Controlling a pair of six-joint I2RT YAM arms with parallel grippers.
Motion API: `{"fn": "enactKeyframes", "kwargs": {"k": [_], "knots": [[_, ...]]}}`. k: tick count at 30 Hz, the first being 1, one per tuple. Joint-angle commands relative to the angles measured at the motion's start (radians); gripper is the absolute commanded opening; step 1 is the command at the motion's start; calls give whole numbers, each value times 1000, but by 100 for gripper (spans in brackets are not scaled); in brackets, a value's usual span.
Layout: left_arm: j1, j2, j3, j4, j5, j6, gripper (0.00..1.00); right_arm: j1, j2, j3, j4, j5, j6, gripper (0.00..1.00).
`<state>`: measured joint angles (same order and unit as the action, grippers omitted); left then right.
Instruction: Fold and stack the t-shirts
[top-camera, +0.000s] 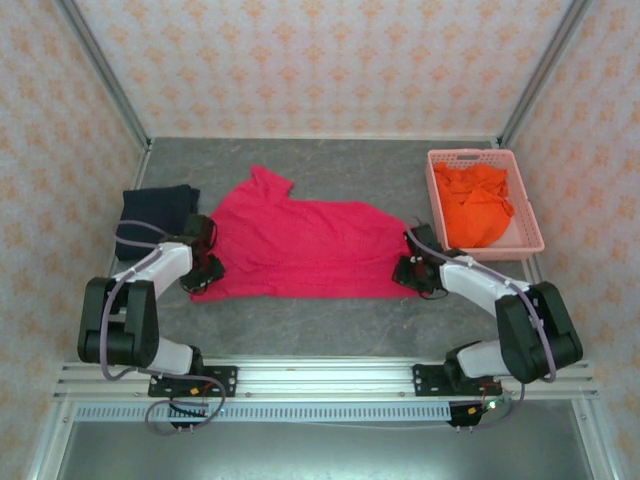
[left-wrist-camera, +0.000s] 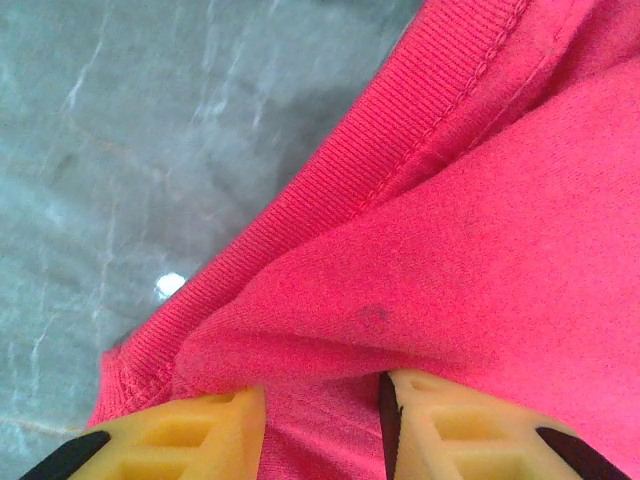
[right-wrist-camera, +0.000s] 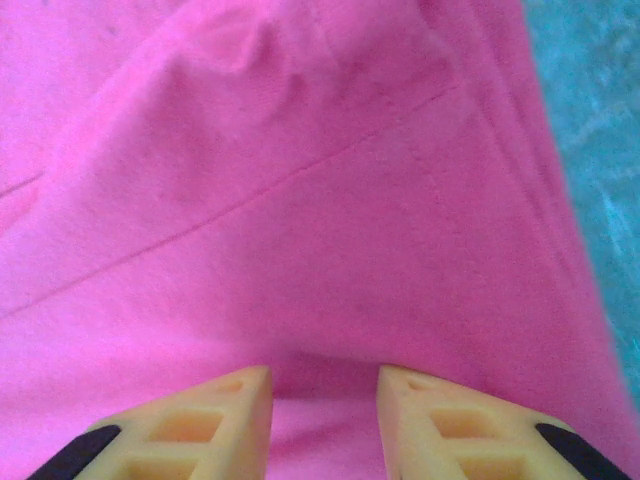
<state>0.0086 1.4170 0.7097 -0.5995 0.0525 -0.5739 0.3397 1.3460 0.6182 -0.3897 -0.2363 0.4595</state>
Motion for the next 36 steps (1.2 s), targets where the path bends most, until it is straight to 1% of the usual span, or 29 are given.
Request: {"fn": "enactKeyframes", "kwargs": {"k": [1, 3, 5, 7, 9, 12, 15, 16, 19, 20, 22, 23, 25, 27, 30, 33, 36], "knots": [[6, -64, 14, -75, -38, -30, 37, 3, -79, 16, -95, 3, 4, 37], [-14, -133, 68, -110, -77, -67, 42, 3, -134, 54, -71, -31, -2, 41], [-48, -178, 136, -129, -126, -95, 45, 2, -157, 98, -54, -44, -7, 45], [-102, -163, 242, -152, -180, -99, 51, 3, -158, 150, -44, -36, -21, 48], [-160, -89, 374, -184, -243, -85, 58, 3, -158, 202, -42, 2, -47, 52], [-205, 50, 561, -197, -310, -57, 68, 3, -157, 250, 10, 76, -80, 58], [-220, 208, 737, -184, -329, -26, 79, -1, -142, 287, 68, 129, -105, 63], [-221, 257, 791, -183, -331, -13, 80, -2, -131, 298, 83, 139, -110, 65], [-225, 432, 987, -207, -337, 28, 88, -4, -88, 317, 121, 139, -106, 66], [-229, 483, 1054, -214, -342, 34, 89, -5, -75, 319, 130, 133, -98, 66], [-229, 608, 1175, -234, -347, 77, 89, -4, -59, 311, 150, 114, -83, 66], [-231, 671, 1263, -261, -352, 87, 89, -4, -53, 304, 155, 106, -77, 66], [-230, 792, 1425, -332, -373, 103, 85, -4, -52, 288, 158, 103, -70, 66], [-229, 913, 1593, -401, -368, 115, 81, -5, -60, 274, 149, 108, -70, 66], [-230, 1053, 1765, -445, -347, 129, 72, -6, -79, 248, 146, 119, -68, 66], [-228, 1148, 1869, -494, -357, 126, 59, -8, -96, 231, 132, 124, -65, 66], [-223, 1181, 1856, -483, -351, 117, 58, -9, -118, 219, 119, 132, -64, 66]]}}
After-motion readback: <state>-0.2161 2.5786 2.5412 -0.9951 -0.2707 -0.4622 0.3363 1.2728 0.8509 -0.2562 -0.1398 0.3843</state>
